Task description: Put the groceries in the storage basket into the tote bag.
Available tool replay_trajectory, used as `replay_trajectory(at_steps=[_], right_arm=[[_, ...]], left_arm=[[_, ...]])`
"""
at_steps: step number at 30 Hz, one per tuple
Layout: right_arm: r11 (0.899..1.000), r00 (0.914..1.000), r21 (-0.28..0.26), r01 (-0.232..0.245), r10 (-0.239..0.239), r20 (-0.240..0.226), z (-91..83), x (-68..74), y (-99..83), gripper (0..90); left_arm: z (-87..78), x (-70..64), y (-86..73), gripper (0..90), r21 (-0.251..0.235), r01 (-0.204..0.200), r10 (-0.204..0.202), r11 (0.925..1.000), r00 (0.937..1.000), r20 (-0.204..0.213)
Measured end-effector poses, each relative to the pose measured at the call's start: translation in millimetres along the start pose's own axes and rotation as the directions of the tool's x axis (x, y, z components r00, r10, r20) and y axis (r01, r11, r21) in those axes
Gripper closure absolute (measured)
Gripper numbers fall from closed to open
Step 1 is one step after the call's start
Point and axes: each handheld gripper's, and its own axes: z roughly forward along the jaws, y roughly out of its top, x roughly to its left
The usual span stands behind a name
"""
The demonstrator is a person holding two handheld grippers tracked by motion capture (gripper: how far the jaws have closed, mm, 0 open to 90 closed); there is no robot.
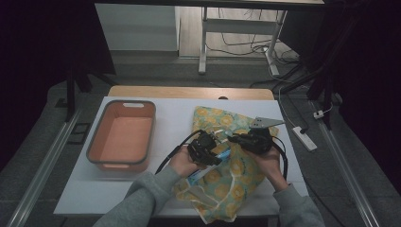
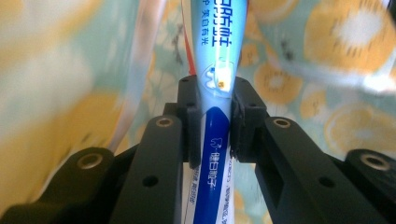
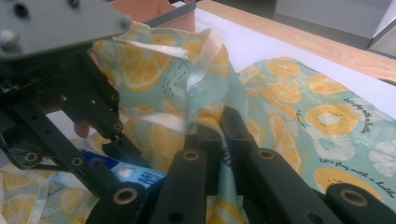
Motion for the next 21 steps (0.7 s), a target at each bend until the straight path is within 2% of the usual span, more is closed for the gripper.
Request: replay_trajectory(at_steps=[6,10,13,15,19,21], right_arm=[[1.000,1.0000,-0.003,-0.006,0.006,0.000,-1.0,-1.0,-0.4,88.2],[1.000,1.0000,0.005,-0.008,0.008,0.003,0.1,-1.8,-1.5,88.2],[1.000,0.9997,0.013,-0.020,0.020,0.014,0.9,-5.2,-3.1,88.2],[0.999,0.9994,0.018,-0.029,0.029,0.017,1.1,-7.8,-4.9,88.2],[0.999,0.9991,0.033,-0.036,0.035,0.023,2.0,-11.1,-7.7,88.2],[0.998,0.9988,0.048,-0.034,0.032,0.036,3.0,-12.0,-9.1,88.1]], left_arm=[[15.0,2.6,6.8,76.0,-0.029,0.034,-0.034,0.9990,0.9993,0.018],[27.4,6.5,10.7,75.9,-0.049,0.063,-0.062,0.9968,0.9980,0.011],[37.4,9.6,12.3,75.7,-0.047,0.077,-0.077,0.9959,0.9970,0.004],[43.2,10.5,12.6,75.6,-0.035,0.082,-0.081,0.9960,0.9966,0.009],[50.9,9.9,9.6,73.9,-0.010,0.066,-0.066,0.9977,0.9975,0.025],[45.2,10.8,5.7,69.7,-0.048,0.063,-0.061,0.9969,0.9967,0.055]])
